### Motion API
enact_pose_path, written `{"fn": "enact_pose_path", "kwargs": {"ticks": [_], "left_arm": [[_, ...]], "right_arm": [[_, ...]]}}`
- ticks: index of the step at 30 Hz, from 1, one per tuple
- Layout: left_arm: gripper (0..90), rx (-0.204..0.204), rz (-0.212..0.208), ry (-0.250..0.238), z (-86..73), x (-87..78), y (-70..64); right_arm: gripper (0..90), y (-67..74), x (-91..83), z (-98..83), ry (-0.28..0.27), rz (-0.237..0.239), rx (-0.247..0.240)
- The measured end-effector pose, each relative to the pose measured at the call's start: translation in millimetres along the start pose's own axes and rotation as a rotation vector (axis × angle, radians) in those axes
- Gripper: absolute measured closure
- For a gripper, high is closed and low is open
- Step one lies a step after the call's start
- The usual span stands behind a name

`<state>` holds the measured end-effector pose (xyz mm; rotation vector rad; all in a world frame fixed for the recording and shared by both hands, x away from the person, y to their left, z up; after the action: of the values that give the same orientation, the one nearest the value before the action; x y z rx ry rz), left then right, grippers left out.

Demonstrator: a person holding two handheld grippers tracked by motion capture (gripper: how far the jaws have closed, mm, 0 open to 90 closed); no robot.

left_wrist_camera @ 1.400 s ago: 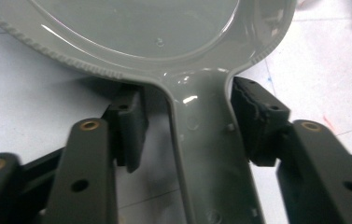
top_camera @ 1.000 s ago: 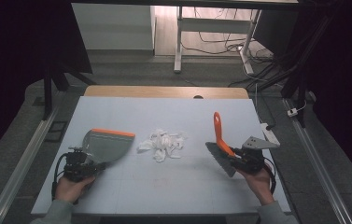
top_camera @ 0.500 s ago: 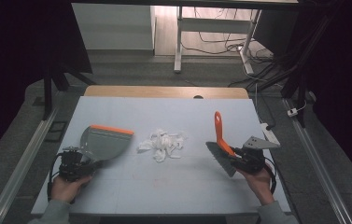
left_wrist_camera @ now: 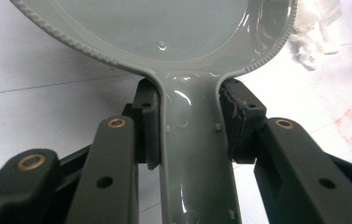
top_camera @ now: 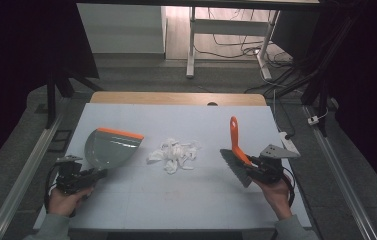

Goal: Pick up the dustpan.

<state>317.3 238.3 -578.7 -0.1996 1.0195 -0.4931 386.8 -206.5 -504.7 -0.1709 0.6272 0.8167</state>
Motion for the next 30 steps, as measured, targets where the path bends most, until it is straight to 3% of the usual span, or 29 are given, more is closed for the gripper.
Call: {"fn": "enact_pose_path", "kwargs": {"ticks": [10, 18, 24, 30], "left_arm": [[61.3, 0.012, 0.000, 0.007, 0.6, -2.7, -0.6], [61.3, 0.032, 0.002, 0.004, 2.0, -8.4, -2.6], [61.2, 0.055, -0.008, -0.005, 4.5, -16.5, -6.5], [61.2, 0.080, -0.028, -0.018, 6.7, -26.4, -9.7]], "right_arm": [[69.8, 1.7, 0.7, 10.3, -0.012, 0.021, 0.029], [69.8, 5.9, 3.0, 13.4, -0.002, 0.017, -0.002], [69.8, 3.2, 0.5, 18.3, -0.029, -0.024, -0.032], [69.8, 2.4, -0.4, 25.9, -0.057, -0.020, -0.037]]}}
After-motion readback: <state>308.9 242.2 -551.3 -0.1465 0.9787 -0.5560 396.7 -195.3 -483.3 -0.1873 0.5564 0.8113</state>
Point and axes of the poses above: each handheld gripper's, and its own axes: x roughly forward along the jaws, z roughly out of its top, y roughly to its left, the point moved 10 cm from there along x, roughly forward along the jaws, and after that the axes turned 9 degrees about y, right-handed, at the moved point
